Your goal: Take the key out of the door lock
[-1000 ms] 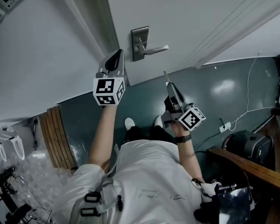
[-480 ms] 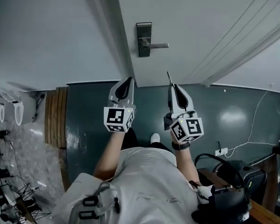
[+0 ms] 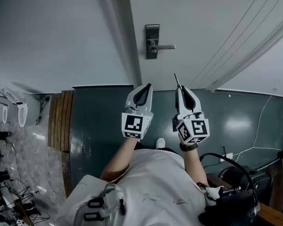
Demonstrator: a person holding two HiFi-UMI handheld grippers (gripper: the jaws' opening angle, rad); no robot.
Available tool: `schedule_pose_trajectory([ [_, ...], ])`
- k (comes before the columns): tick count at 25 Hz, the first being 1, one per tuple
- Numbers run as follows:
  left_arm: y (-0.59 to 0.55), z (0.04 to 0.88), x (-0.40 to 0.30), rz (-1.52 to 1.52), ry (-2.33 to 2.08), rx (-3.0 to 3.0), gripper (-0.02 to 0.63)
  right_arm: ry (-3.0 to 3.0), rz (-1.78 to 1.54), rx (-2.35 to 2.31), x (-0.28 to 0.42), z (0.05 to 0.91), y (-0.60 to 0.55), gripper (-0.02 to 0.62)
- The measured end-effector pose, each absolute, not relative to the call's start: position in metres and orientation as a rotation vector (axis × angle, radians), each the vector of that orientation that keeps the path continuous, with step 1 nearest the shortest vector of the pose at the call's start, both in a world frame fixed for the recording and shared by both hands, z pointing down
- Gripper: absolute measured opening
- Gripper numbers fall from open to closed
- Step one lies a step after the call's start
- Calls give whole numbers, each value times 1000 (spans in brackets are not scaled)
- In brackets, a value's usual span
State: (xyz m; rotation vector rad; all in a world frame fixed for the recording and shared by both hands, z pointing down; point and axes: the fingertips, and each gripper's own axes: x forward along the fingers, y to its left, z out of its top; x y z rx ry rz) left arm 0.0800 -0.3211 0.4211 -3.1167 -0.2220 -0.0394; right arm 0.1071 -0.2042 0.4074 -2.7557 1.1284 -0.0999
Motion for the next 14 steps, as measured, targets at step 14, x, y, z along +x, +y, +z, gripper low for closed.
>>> schedule_pose_trajectory([
  [14, -398, 423, 91, -38, -272, -3123, 2, 1034, -140, -2778, 124, 416, -272, 26],
])
